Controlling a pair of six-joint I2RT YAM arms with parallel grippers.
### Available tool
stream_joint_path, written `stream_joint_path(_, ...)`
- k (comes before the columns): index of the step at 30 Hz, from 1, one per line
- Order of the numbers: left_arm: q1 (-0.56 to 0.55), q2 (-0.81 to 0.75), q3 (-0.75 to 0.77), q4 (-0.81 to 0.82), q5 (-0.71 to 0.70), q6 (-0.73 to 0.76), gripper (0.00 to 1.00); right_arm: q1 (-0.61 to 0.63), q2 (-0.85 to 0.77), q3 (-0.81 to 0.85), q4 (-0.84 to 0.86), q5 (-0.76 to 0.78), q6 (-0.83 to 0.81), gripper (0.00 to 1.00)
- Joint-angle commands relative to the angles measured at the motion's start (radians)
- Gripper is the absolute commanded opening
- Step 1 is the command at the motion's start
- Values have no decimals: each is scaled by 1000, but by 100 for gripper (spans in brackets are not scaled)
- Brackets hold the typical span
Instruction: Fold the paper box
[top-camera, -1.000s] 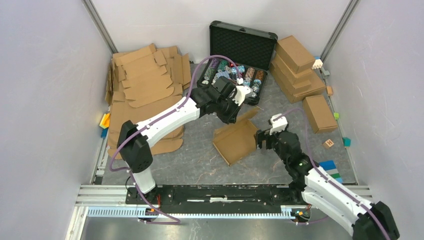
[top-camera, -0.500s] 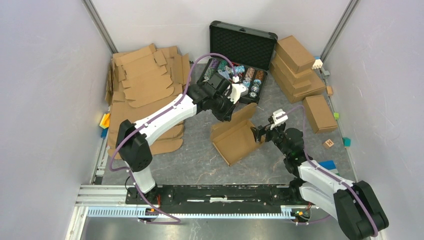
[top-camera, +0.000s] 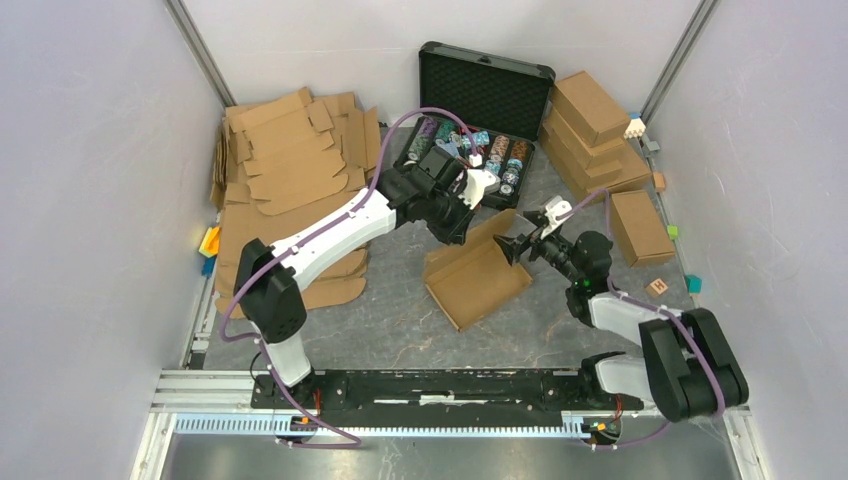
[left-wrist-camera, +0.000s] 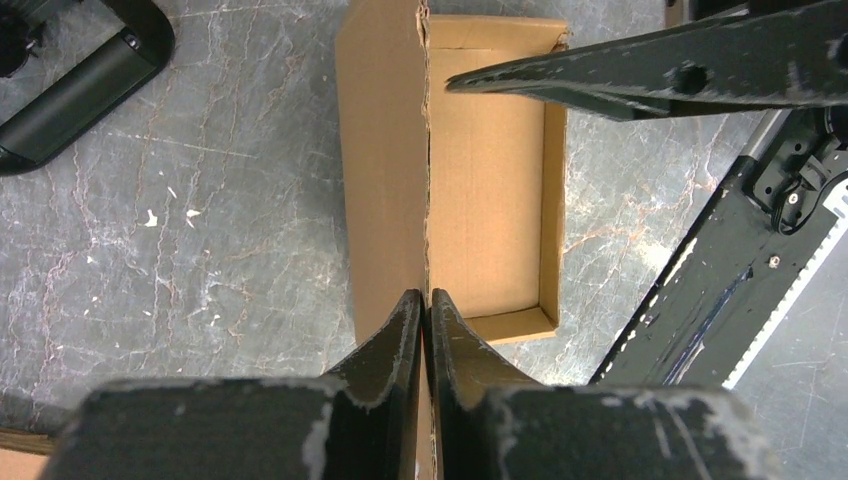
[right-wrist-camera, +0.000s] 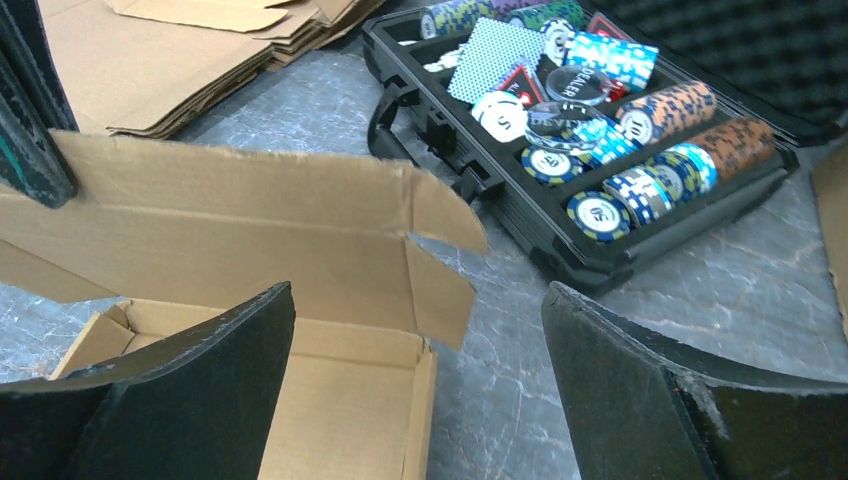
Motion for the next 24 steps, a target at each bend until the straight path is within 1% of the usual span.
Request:
stream_joint_path(1, -11, 14, 54, -4, 15, 28, 13, -7, 86, 87, 100, -129, -59, 98)
stream_joint_path(3, -11, 24, 71, -17, 15, 29, 13, -6, 110, 95, 122, -156, -48, 96)
stream_joint_path(5, -10, 38, 95, -33, 6, 28, 13, -7, 118, 97, 138, -166, -40, 91)
stream_joint_path(8, -11, 51, 125, -45, -7, 22, 13, -6, 103, 91, 146, -166, -28, 75)
stream_joint_path(11, -11, 60, 143, -48, -28, 9, 13, -6, 61, 70, 135, -135, -28, 59)
stream_joint_path(16, -12, 77, 158, -57, -54, -12, 13, -7, -2, 54, 66, -80, -28, 47)
stream_joint_path(19, -18, 84, 156, -57, -55, -22, 13, -7, -19, 52, 21, -73, 8, 42)
stream_joint_path(21, -26, 87, 153, -57, -59, -24, 12, -5, -31, 39, 4, -59, 28, 43)
stream_joint_path(22, -29, 87, 151, -57, -63, -25, 12, -6, -38, 32, -10, -45, 26, 49)
stream_joint_path(23, -33, 86, 147, -57, -67, -25, 12, -5, -46, 21, -11, -35, 20, 58)
stream_joint_path(24, -36, 85, 144, -57, -69, -23, 12, -4, -52, 14, -8, -19, 17, 65)
